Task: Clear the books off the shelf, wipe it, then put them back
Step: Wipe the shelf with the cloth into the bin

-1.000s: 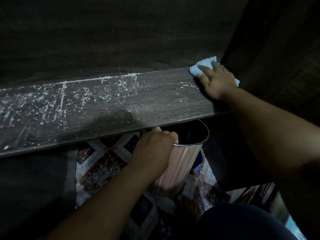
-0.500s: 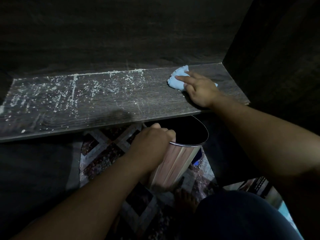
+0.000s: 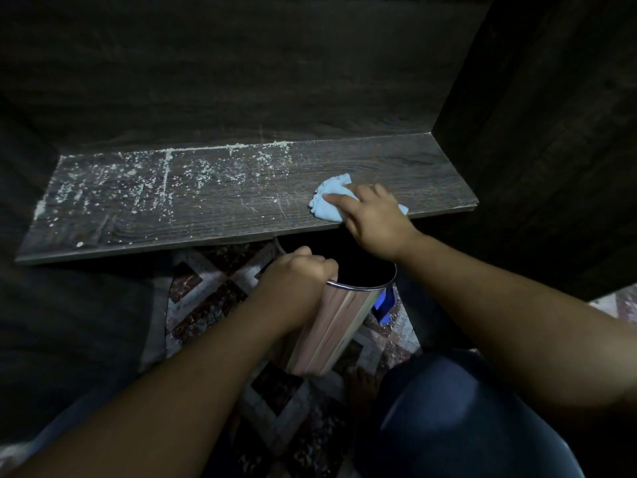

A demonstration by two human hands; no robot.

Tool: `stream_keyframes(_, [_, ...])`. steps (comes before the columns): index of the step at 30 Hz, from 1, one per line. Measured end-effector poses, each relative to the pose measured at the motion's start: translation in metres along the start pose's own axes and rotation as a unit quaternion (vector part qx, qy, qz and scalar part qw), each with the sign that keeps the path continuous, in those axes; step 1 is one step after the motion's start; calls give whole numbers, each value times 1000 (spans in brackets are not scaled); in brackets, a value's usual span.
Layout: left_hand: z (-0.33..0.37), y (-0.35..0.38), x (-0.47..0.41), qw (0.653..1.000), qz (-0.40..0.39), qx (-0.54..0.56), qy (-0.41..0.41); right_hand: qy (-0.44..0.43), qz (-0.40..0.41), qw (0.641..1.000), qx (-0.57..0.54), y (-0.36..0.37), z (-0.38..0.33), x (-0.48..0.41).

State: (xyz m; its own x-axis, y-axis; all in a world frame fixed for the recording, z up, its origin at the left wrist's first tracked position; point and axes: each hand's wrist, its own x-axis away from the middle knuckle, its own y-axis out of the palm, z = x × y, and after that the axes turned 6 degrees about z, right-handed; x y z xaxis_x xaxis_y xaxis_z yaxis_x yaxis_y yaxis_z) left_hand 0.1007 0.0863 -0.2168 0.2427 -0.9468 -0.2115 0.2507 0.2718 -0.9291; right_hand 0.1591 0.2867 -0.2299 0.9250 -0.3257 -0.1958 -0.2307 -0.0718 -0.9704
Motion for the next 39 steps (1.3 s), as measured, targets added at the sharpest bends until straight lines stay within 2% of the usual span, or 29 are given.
stream_keyframes(5, [1, -7, 7, 999, -13, 22, -28, -49, -27, 998, -41, -20, -10, 22])
stream_keyframes(8, [-4, -9, 10, 999, -8, 37, -29, -36, 27, 995, -92, -37, 0, 10])
stream_keyframes(10, [-9, -8, 14, 998, -4, 56, -31, -2, 75, 993, -87, -45, 14, -11])
stream_keyframes(12, [-14, -9, 16, 997, -12, 69, -36, 57, 86, 992, -69, -46, 32, -33])
stream_keyframes(15, [-17, -13, 16, 995, -36, 75, -50, 174, 24, 984, -27, -33, 53, -47])
stream_keyframes(17, [-20, -13, 15, 995, -37, 74, -57, 209, -1, 978, 14, -22, 48, -47])
stream_keyframes(19, [-25, -14, 15, 995, -38, 75, -61, 179, 12, 983, 45, -12, 31, -48])
stream_keyframes(23, [-33, -15, 16, 995, -33, 74, -61, 45, 7, 997, 56, 0, -8, -28])
stream_keyframes(27, [-32, -16, 14, 996, -40, 51, -56, -1, -23, 999, -30, -10, -25, 5])
stream_keyframes(30, [-29, -16, 10, 997, -41, 44, -55, -7, 20, 994, -106, -25, -19, 13])
stream_keyframes(31, [-28, -17, 8, 997, -39, 44, -57, 21, 47, 993, -104, -30, -10, 10])
stream_keyframes(33, [-26, -17, 5, 996, -37, 49, -58, 133, 85, 986, -52, -41, 18, -2])
stream_keyframes(36, [-25, -17, -1, 995, -44, 54, -67, 338, 50, 940, 12, -47, 71, -13])
stream_keyframes(37, [-25, -16, -3, 995, -46, 55, -71, 375, 34, 926, 8, -44, 82, -14])
stream_keyframes(39, [-26, -14, -6, 995, -47, 54, -75, 391, 13, 920, 28, -32, 86, -18])
